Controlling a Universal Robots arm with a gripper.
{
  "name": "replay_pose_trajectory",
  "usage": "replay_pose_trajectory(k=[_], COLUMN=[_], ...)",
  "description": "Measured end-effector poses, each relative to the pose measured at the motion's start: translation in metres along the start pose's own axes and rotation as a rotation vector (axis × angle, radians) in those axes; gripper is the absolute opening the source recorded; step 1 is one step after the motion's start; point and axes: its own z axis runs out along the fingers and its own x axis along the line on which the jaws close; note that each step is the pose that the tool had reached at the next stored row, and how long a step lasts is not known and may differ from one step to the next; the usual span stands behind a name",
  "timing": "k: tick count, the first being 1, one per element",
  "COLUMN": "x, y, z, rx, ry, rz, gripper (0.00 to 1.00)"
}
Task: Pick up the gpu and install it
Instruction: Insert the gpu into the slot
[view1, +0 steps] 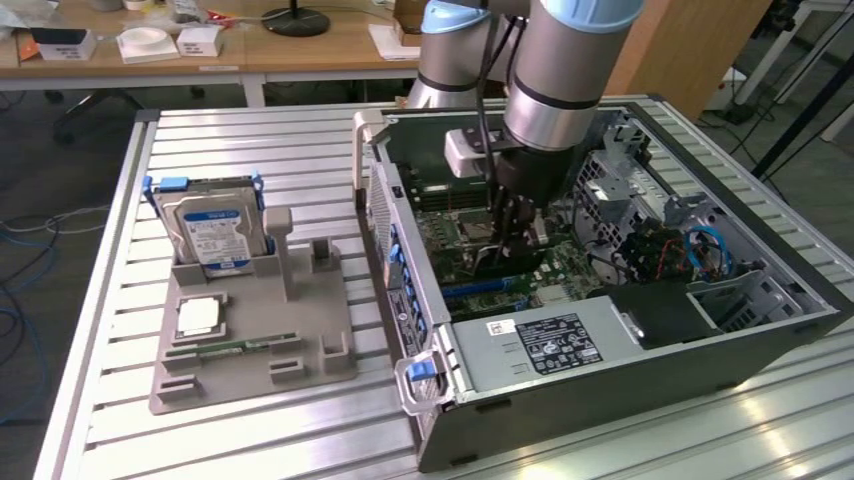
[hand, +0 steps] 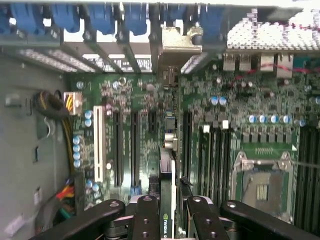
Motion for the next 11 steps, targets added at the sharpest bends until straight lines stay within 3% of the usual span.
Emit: replay_pose_trajectory(k=[11], x=[-0.0001], y=[0.0024], z=[0.0089], rx=[0.0005], ry=[-0.0004], rz=[0.0], gripper=[0.26])
